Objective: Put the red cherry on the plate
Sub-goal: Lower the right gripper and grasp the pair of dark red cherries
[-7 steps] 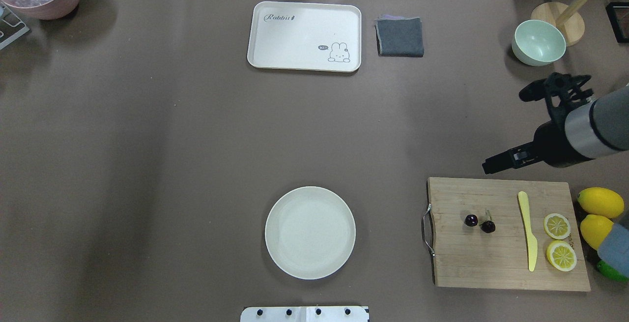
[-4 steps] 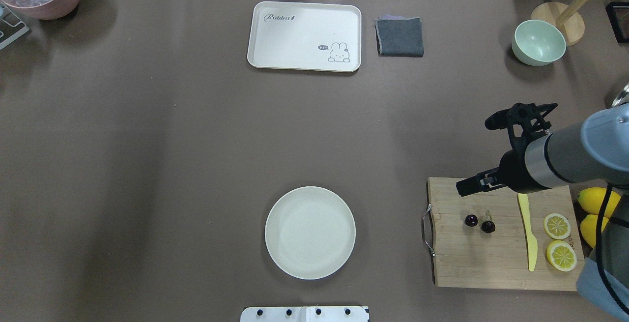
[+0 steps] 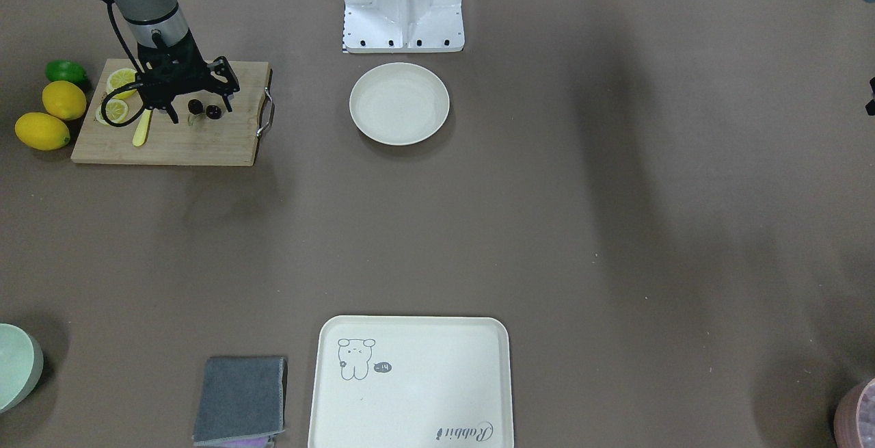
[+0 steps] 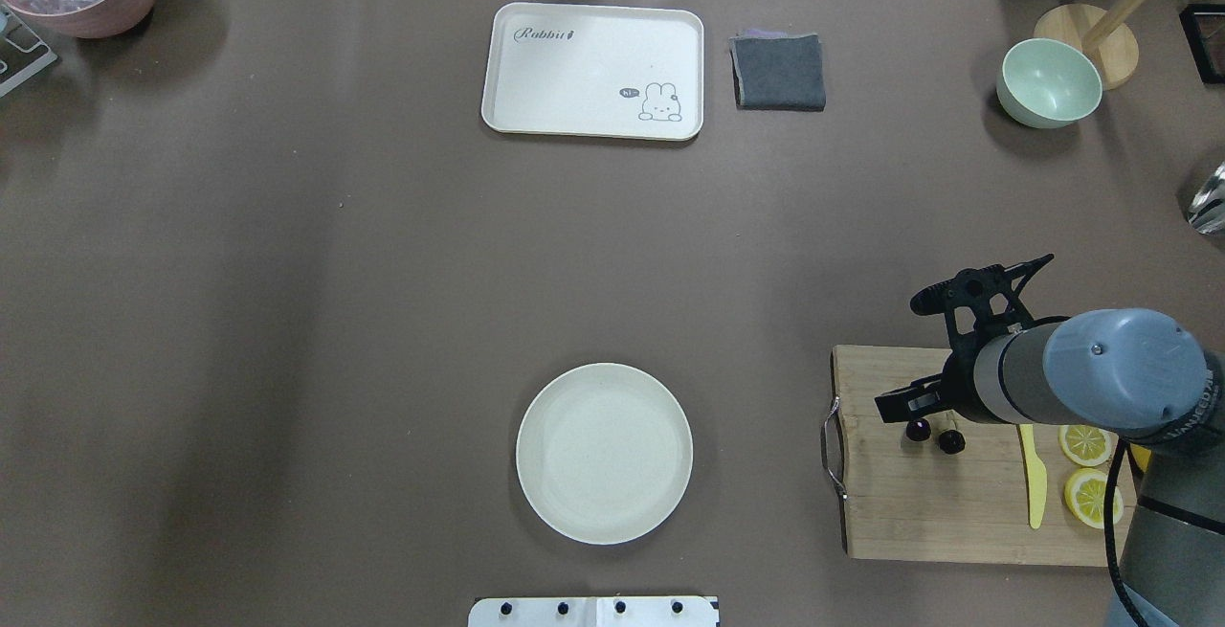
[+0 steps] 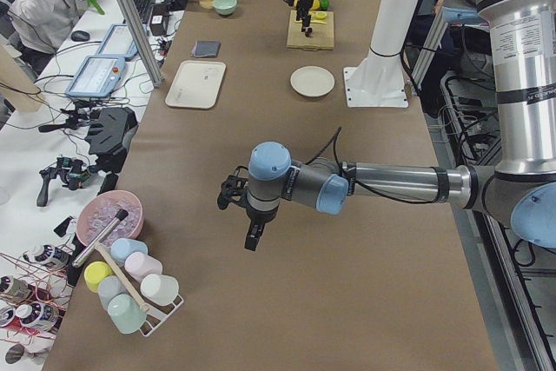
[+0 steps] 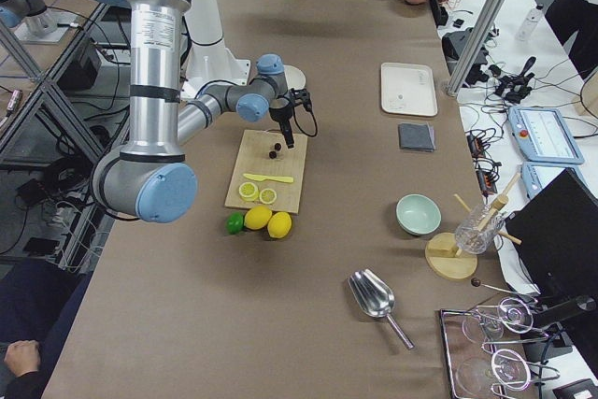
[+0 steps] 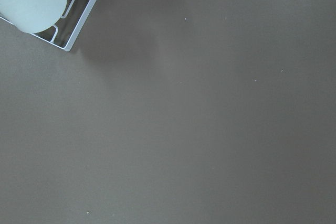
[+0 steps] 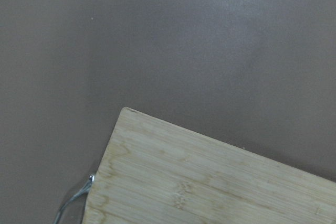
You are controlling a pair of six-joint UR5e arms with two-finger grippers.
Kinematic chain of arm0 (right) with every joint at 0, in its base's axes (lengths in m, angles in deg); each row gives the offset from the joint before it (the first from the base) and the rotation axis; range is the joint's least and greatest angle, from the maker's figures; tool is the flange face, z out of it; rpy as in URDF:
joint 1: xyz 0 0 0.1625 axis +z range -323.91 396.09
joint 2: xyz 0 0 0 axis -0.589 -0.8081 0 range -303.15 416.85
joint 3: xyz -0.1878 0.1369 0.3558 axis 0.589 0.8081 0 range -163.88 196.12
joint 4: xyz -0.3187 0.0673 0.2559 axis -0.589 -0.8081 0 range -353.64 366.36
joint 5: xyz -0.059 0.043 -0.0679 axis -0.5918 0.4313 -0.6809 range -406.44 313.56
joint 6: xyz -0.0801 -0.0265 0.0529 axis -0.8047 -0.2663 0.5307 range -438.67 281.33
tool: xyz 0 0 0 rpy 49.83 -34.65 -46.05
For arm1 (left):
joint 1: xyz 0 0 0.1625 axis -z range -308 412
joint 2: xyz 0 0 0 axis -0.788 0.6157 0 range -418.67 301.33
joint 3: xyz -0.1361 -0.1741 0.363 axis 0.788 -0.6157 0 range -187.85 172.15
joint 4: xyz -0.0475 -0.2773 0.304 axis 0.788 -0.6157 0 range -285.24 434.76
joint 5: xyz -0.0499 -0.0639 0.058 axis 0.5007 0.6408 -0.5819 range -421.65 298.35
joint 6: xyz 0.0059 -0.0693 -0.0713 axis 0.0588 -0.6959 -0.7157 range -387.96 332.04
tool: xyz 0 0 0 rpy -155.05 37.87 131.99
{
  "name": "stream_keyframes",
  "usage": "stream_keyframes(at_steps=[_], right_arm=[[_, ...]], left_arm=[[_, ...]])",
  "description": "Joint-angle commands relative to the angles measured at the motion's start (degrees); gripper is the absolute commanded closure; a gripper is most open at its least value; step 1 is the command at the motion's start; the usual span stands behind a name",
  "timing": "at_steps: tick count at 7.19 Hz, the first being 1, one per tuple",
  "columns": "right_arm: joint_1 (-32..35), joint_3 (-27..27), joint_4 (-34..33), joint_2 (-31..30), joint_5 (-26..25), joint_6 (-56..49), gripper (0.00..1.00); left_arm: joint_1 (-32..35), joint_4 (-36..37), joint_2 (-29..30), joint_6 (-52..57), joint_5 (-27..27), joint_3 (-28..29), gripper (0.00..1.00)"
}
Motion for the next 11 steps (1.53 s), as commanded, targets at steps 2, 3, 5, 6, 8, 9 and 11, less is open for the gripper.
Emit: stream_keyframes(at_steps=[2,3,5,6,8,9,11], right_arm=[[-3.4,4.7,7.8,-1.8,-4.4,0.5,0.02],[-3.7,4.4,8.6,-2.8,-4.2,0.5,0.02],[-3.6,1.1,8.4,-3.9,-1.1,0.9,0.02],[-3.9,1.4,8.3,-4.6,-1.4,1.1,0.02],[-5.0,2.7,8.4,-5.3,-3.3,1.1,0.02],[-5.1,2.8,8.5,-5.2,-3.4,1.1,0.02],[-5.1,2.8,8.5,-5.0,-3.4,1.1,0.28]], left_arm=[[0.0,0.0,0.0,0.0,0.0,0.0,0.02],[0.0,-0.1,-0.1,0.0,0.0,0.0,0.02],[0.0,-0.2,-0.3,0.1,0.0,-0.1,0.02],[0.0,-0.2,-0.3,0.1,0.0,-0.1,0.02],[0.0,-0.9,-0.6,0.1,0.0,-0.1,0.02],[0.0,-0.9,-0.5,0.1,0.0,0.0,0.02],[0.0,-0.9,-0.6,0.1,0.0,0.0,0.02]])
